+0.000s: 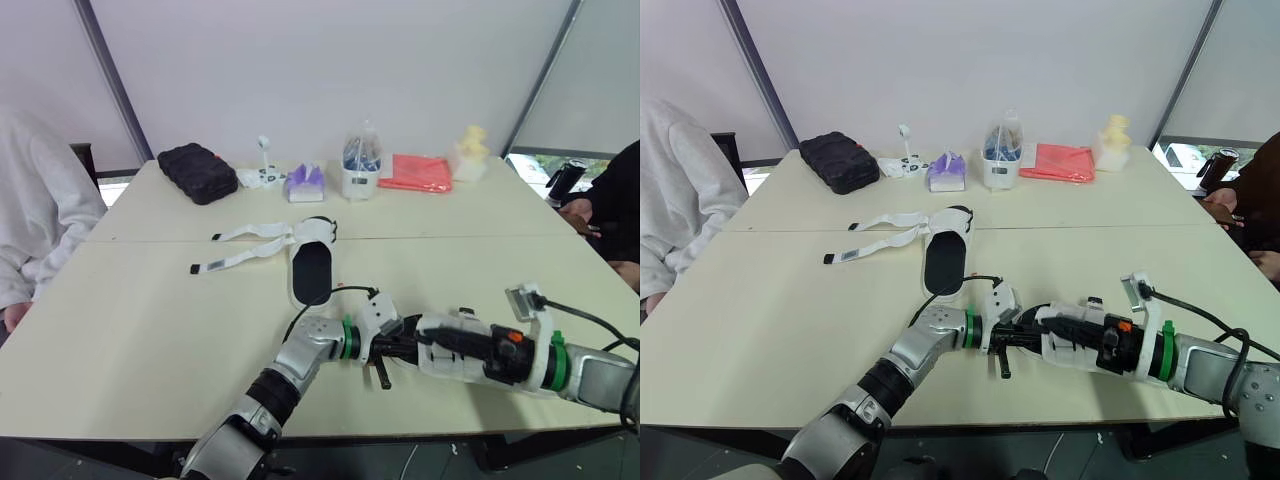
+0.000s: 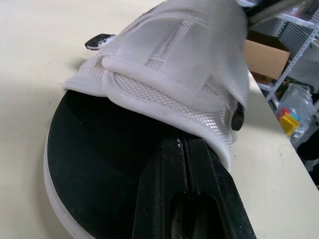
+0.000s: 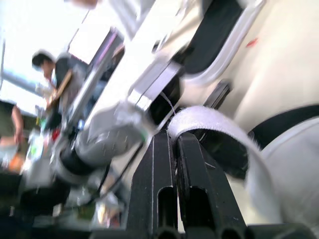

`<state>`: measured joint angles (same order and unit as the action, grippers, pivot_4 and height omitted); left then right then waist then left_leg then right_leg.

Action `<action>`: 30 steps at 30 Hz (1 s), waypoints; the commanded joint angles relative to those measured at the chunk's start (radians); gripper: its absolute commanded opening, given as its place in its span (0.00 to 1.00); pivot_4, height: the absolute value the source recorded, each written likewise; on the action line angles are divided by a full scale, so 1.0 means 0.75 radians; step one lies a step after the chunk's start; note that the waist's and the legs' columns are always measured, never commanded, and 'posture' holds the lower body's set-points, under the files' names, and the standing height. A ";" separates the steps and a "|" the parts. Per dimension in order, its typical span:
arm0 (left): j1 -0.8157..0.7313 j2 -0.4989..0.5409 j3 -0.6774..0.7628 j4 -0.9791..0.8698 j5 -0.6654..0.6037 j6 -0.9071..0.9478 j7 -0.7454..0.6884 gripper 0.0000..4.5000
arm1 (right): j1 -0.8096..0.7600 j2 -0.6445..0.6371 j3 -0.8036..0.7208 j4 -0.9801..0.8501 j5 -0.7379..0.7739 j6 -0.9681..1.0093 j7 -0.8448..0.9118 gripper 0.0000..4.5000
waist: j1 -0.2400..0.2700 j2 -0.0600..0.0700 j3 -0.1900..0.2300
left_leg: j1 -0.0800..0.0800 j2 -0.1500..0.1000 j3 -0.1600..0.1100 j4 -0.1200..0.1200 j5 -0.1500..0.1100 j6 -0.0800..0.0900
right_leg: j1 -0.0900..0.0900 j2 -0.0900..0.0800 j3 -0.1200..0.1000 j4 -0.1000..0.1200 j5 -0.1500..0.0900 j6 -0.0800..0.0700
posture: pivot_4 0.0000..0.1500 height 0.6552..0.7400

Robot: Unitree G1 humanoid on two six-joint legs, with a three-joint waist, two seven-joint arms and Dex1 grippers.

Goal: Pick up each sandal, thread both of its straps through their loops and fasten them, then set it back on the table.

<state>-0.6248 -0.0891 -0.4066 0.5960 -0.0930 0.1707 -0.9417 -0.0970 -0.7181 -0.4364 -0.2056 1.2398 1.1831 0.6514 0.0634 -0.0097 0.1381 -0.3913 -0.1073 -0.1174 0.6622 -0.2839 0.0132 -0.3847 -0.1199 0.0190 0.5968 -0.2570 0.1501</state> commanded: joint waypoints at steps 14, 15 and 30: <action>0.036 0.025 -0.029 0.117 0.069 0.069 0.041 0.00 | -0.058 0.038 -0.092 0.086 0.059 -0.059 -0.222 0.52 | -0.001 0.004 -0.004 | 0.000 0.000 0.000 0.000 0.000 0.000 | -0.002 0.001 0.001 0.001 0.001 0.002 | 1.00 1.00; 0.036 0.026 -0.028 0.117 0.069 0.069 0.041 0.00 | -0.074 0.036 -0.104 0.074 0.051 -0.091 -0.212 0.52 | -0.002 0.004 -0.004 | 0.000 0.000 0.000 0.000 0.000 0.000 | -0.002 0.001 0.001 0.001 0.001 0.002 | 1.00 1.00; 0.015 0.009 -0.019 0.150 0.069 0.055 0.049 0.00 | -0.494 -0.342 0.556 0.308 -0.828 -0.741 0.485 0.52 | -0.001 0.004 -0.003 | 0.000 -0.001 0.002 0.000 0.001 0.000 | -0.002 0.002 0.000 0.001 0.002 0.005 | 1.00 1.00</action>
<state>-0.6387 -0.0991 -0.4039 0.6174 -0.0932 0.1696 -0.9409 -0.4321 -0.9665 -0.0328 -0.0095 0.6570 0.6628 0.9574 0.0630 -0.0069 0.1360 -0.3911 -0.1080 -0.1156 0.6626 -0.2834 0.0134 -0.3860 -0.1189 0.0190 0.5977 -0.2557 0.1539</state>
